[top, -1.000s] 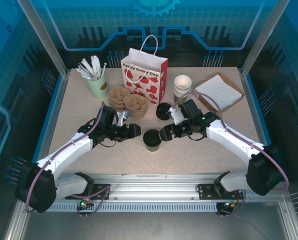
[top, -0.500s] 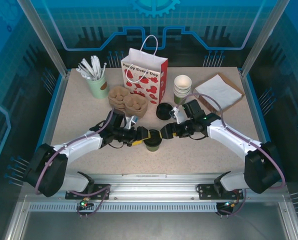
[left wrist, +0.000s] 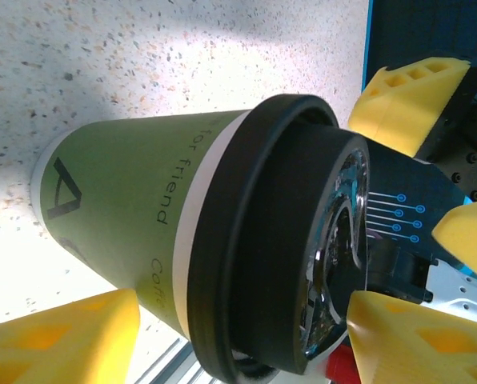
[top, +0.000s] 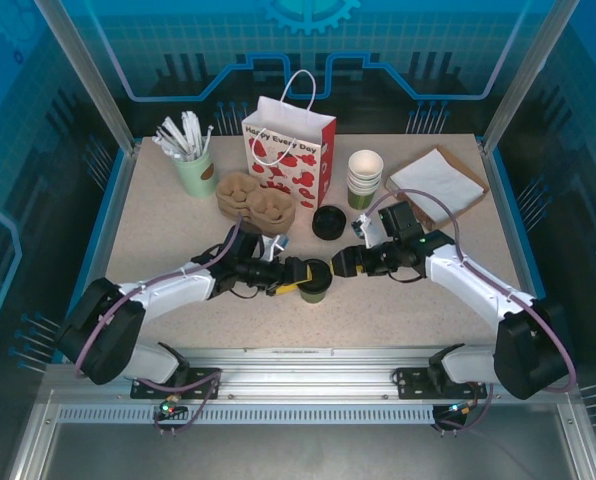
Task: Pack the takeout coffee
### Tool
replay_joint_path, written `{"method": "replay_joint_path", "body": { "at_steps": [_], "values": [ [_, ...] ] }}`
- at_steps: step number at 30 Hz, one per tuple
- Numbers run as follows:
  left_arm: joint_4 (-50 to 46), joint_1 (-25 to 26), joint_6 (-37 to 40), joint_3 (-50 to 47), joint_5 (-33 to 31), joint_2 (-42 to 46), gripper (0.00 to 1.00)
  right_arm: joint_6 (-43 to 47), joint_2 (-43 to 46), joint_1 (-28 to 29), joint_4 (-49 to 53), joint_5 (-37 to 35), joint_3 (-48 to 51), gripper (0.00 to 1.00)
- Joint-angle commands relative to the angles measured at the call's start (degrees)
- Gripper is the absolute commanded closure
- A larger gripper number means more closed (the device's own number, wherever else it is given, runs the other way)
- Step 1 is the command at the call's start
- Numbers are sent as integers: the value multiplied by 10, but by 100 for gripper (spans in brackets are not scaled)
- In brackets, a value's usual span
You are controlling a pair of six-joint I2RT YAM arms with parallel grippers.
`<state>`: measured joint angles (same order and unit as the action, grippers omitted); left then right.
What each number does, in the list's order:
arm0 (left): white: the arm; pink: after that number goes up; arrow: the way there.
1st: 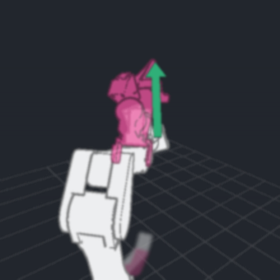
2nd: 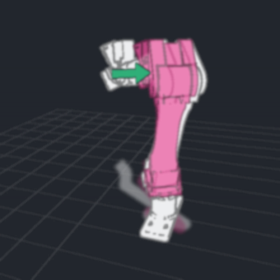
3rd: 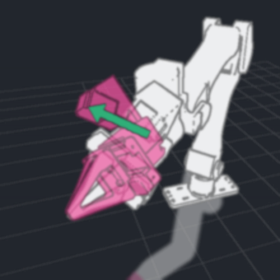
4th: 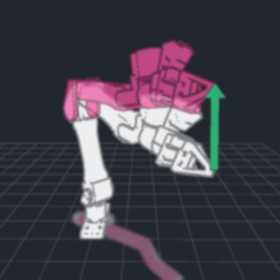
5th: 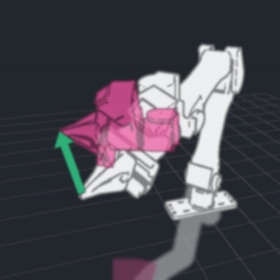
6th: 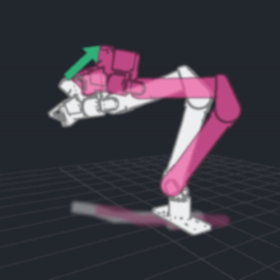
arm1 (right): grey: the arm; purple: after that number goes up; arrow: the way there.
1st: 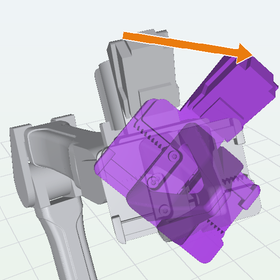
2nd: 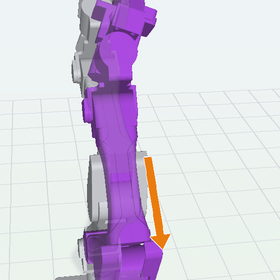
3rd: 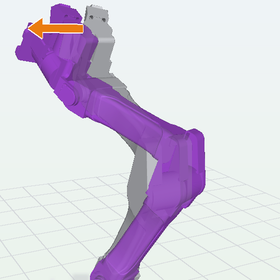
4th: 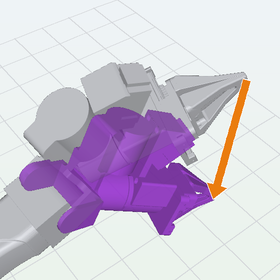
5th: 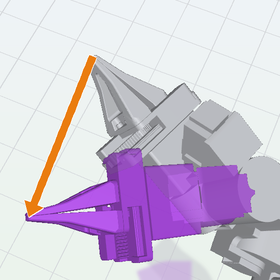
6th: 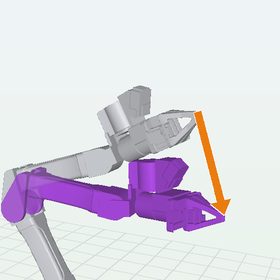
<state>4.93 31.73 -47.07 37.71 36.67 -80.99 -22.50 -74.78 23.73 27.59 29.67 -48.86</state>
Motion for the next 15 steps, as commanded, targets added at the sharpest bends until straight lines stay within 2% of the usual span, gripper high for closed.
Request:
{"method": "replay_joint_path", "body": {
  "at_steps": [1,15],
  "values": [
    [35,11,-20,-1,-6,-18,31,3,1,-9,9,19,10,21],
    [78,61,-31,73,-6,-110,32,27,55,-94,50,21,18,25]
  ]
}}
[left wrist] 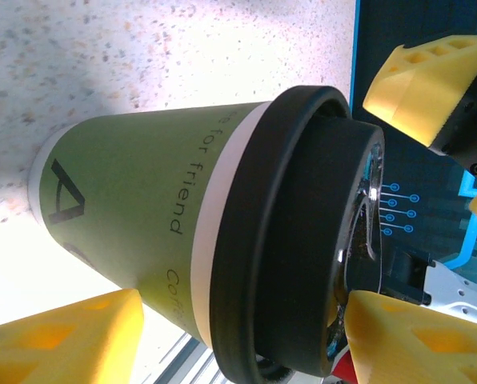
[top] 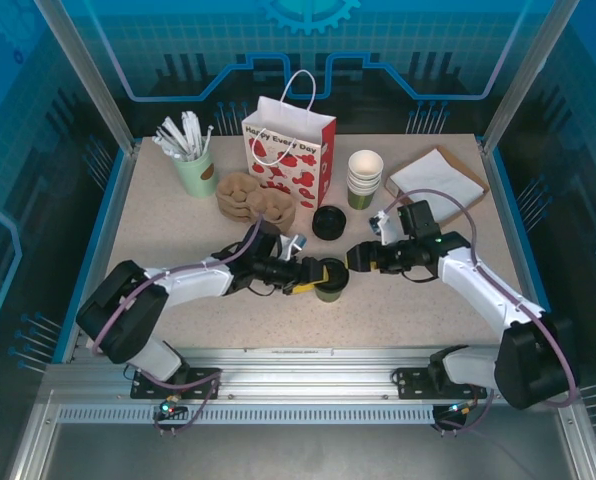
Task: Pack the takeout coffee
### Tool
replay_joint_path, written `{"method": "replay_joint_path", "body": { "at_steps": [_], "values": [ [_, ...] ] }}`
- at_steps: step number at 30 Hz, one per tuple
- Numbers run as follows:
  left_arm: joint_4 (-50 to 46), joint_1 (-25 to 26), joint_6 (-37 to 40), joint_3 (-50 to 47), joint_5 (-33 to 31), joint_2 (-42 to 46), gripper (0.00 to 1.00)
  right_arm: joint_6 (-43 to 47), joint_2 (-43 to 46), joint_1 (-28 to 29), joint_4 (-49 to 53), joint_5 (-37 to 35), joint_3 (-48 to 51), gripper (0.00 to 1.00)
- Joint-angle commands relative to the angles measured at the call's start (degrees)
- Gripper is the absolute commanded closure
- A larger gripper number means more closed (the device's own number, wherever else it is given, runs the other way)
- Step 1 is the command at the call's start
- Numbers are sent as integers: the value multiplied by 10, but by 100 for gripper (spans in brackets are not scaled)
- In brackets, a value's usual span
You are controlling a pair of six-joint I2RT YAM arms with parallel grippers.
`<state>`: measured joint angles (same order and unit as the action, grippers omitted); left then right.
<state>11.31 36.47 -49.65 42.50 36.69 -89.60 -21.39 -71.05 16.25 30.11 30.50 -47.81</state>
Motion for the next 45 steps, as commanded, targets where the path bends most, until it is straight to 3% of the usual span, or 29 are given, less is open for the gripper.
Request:
{"method": "replay_joint_path", "body": {
  "at_steps": [1,15,25,28,32,37,41,45],
  "values": [
    [17,18,-8,33,-5,-32,31,17,22,-24,28,13,8,25],
    [10,67,-9,152,6,-134,30,17,72,-58,47,-12,16,25],
    [-99,59,68,171,-21,-68,23,11,128,-53,59,-110,-18,24],
    [-179,24,131,163,-68,-3,23,14,148,-29,43,-141,-49,22],
    [-308,-61,245,176,-205,93,22,44,140,58,-1,-202,-79,19],
    [-374,-163,339,220,-329,100,22,81,65,159,-15,-295,-139,17],
    [-418,-220,417,288,-328,44,23,84,15,177,-25,-295,-167,17],
    [-410,-229,512,330,-336,0,22,84,-8,183,-35,-289,-167,16]
  ]
}}
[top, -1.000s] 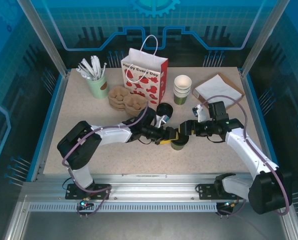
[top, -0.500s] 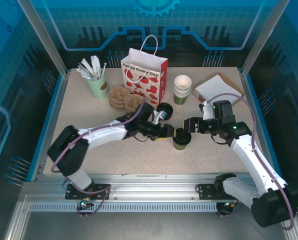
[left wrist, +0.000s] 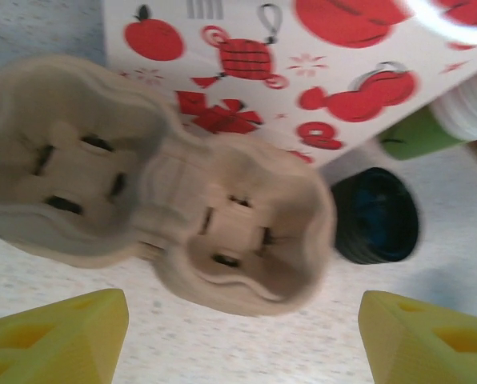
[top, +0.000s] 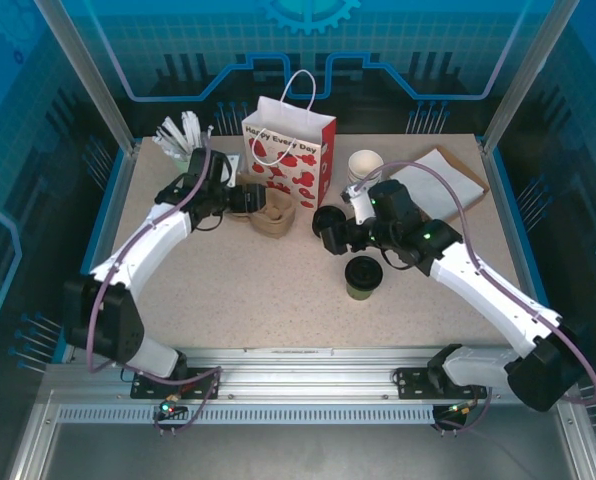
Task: Pack the takeout coffee
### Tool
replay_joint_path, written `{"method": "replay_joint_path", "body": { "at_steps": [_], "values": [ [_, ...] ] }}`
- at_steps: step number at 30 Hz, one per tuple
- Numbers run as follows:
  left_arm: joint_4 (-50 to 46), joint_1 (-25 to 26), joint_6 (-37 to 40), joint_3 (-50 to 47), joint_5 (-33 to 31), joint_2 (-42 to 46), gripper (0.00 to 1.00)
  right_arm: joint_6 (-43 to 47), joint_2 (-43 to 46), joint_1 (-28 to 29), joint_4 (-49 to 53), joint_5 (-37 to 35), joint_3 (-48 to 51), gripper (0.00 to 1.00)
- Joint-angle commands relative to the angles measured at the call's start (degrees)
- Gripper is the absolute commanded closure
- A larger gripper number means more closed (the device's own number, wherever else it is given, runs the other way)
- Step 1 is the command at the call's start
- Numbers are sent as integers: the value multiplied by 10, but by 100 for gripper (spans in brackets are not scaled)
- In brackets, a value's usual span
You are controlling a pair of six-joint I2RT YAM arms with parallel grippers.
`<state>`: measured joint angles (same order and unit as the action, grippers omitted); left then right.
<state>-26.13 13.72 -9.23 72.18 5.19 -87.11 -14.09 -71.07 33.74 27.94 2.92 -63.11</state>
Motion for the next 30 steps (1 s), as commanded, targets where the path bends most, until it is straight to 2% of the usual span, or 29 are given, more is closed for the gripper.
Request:
{"method": "replay_joint_path", "body": {
  "at_steps": [1,5,9,20,30],
  "values": [
    [-42,-2,132,52,-25,-41,22,11,-10,8,-13,-13,-14,16],
    [-106,-4,196,136,-26,-119,22,10,-5,8,-10,-16,-4,16],
    [-140,-5,222,182,-28,-166,23,10,9,6,-11,-24,10,16],
    [-180,-8,230,237,-21,-240,31,7,12,5,-11,-27,20,16],
    [-186,-9,232,250,-9,-264,43,4,7,5,-12,-24,22,16]
  ]
}}
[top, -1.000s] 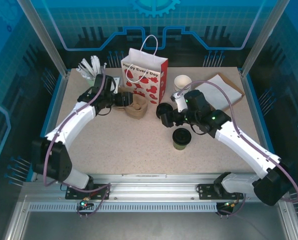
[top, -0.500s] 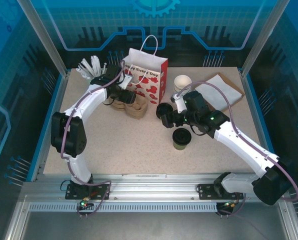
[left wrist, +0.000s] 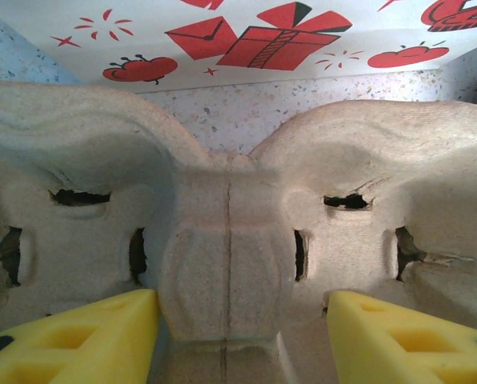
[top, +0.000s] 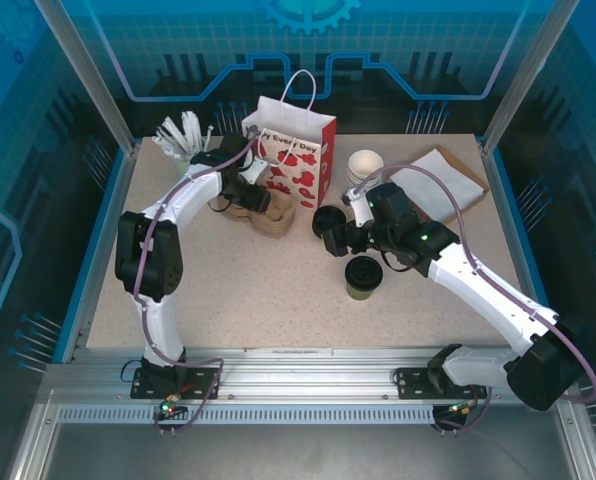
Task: Pack the takeout coffee
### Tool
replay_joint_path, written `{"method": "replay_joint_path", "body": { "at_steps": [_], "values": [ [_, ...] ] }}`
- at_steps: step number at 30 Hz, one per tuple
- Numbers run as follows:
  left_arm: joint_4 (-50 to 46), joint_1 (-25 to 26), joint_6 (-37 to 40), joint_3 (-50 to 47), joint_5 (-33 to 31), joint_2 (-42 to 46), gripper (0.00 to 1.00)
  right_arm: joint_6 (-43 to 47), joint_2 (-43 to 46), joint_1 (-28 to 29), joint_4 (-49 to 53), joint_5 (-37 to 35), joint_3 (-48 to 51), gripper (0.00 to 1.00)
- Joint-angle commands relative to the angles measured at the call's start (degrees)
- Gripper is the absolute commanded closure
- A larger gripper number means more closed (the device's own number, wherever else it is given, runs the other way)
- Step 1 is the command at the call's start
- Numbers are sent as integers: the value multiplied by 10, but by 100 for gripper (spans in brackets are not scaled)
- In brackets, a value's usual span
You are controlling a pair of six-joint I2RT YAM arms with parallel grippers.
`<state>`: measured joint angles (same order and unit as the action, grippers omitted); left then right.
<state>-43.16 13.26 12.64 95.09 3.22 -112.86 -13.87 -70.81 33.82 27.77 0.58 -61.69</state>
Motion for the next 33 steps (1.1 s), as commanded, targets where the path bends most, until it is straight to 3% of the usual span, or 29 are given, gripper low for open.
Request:
{"method": "replay_joint_path", "body": {
  "at_steps": [1,17,33],
  "values": [
    [-16,-5,12,21,10,-8,44,1,4,4,-10,-1,9,16],
    [-9,-4,2,21,9,12,57,-4,0,4,-12,3,14,16],
    [28,-6,-17,-22,0,67,60,-6,-3,5,-11,6,12,16]
  ]
}}
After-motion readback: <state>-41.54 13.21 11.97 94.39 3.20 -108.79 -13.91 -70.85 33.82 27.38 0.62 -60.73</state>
